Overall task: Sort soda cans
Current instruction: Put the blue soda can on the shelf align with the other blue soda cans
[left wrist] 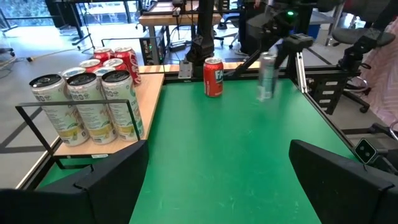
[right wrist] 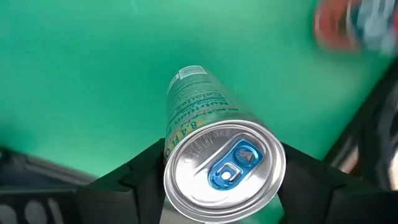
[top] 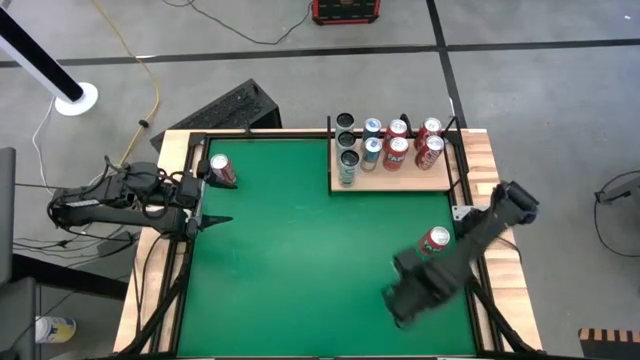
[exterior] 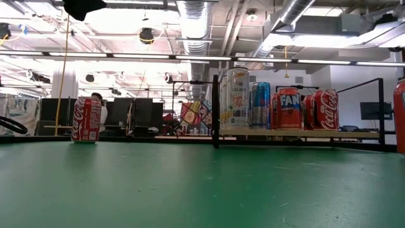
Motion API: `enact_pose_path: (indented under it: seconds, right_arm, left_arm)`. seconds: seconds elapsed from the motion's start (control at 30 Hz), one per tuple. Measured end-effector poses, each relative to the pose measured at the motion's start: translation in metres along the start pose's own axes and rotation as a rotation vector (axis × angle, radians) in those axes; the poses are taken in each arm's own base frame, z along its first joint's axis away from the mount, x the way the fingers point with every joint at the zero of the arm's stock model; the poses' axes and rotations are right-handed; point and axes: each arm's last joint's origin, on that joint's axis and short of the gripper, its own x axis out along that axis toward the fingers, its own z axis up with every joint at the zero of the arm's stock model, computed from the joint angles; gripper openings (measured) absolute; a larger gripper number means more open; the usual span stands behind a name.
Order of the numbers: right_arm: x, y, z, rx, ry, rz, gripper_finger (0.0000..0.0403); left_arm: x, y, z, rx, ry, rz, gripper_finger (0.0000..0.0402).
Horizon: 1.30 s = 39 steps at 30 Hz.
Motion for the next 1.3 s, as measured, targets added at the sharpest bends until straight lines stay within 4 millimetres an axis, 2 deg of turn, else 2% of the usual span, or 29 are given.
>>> enact_pose_path:
  seconds: [0.17, 0.37, 0.47, 0.6, 0.77, 0.93, 1.13, 1.3]
  right_arm:
    - [-0.003, 0.006, 0.074, -0.053, -0.015, -0.024, 0.0266]
    - [-0.002, -0.008, 0.163, -0.044, -0.027, -0.072, 0.0266]
    - [-0.001, -0.019, 0.2, -0.046, -0.037, -0.077, 0.0266]
    - [0.0, -0.036, 0.238, -0.036, -0.055, -0.083, 0.0266]
    - [0.001, -0.054, 0.273, -0.016, -0.079, -0.054, 0.0266]
    - [0.003, -0.074, 0.297, 0.02, -0.073, -0.06, 0.0266]
    - [0.003, -0.091, 0.315, 0.06, -0.072, -0.057, 0.0266]
    - [0.003, -0.095, 0.32, 0.082, -0.054, -0.027, 0.0266]
  left_arm:
    - [0.0, 0.0, 0.0, 0.006, 0.003, 0.0, 0.0373]
    - [0.0, 0.0, -0.003, 0.006, 0.036, -0.001, 0.0373]
    - [0.0, 0.0, -0.004, 0.009, 0.045, -0.002, 0.0373]
    - [0.0, 0.0, -0.005, 0.02, 0.051, -0.003, 0.0373]
    - [0.0, 0.0, -0.005, 0.025, 0.054, -0.003, 0.0373]
    - [0.0, 0.0, -0.006, 0.025, 0.058, -0.003, 0.0373]
    - [0.0, 0.0, -0.006, 0.025, 0.062, -0.003, 0.0373]
    - [0.0, 0.0, -0.006, 0.033, 0.062, -0.003, 0.0373]
